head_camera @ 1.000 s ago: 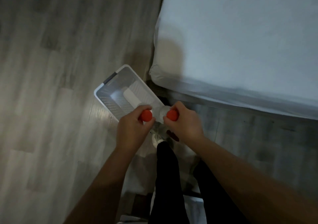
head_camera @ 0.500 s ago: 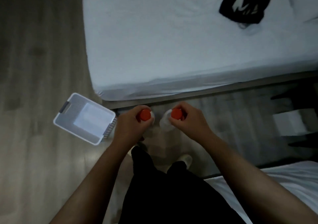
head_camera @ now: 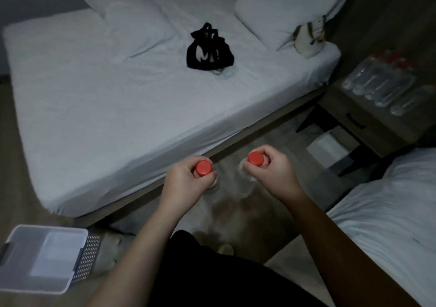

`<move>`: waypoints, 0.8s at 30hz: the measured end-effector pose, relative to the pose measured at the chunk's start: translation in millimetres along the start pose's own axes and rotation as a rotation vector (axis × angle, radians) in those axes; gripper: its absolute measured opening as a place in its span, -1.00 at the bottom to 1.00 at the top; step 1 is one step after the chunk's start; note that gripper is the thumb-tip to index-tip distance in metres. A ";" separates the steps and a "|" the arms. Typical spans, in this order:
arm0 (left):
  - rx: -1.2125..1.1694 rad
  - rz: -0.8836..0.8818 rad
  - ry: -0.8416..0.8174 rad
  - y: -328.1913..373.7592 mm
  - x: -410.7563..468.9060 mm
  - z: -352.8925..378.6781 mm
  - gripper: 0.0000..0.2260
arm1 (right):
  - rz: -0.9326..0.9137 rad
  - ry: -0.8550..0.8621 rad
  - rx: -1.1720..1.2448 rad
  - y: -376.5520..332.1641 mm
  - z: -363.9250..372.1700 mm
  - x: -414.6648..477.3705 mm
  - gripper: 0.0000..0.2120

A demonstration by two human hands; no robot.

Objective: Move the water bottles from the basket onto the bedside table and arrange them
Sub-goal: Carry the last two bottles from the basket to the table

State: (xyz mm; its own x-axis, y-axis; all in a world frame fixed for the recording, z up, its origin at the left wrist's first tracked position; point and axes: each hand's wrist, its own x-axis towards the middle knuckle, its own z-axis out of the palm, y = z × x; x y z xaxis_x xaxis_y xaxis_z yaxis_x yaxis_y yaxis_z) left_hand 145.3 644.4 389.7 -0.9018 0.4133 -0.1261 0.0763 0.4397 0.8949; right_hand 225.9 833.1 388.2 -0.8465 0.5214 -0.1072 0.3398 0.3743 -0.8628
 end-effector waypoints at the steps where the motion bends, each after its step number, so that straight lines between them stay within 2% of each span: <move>1: 0.008 0.019 -0.019 7.2 8.0 9.9 -0.85 | 0.014 0.038 0.013 2.1 -12.4 2.9 -0.84; 5: 0.036 0.072 -0.086 35.9 41.9 45.7 -0.86 | 0.099 0.169 0.051 12.7 -55.2 19.6 -0.84; 13: 0.119 0.207 -0.264 93.7 127.2 130.2 -0.84 | 0.173 0.286 0.035 58.5 -128.4 70.3 -0.82; 18: 0.128 0.257 -0.427 128.5 200.0 191.7 -0.86 | 0.215 0.356 -0.064 86.6 -177.7 128.8 -0.80; 24: 0.168 0.317 -0.627 176.0 294.9 264.6 -0.84 | 0.271 0.485 -0.062 109.1 -238.9 199.0 -0.78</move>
State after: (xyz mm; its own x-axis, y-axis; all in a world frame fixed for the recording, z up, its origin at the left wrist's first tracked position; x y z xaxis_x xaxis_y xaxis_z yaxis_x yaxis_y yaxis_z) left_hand 5.3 1054.7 396.8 -0.4158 0.8988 -0.1384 0.4039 0.3189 0.8574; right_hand 192.4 1160.9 390.8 -0.4444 0.8932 -0.0690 0.5552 0.2142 -0.8037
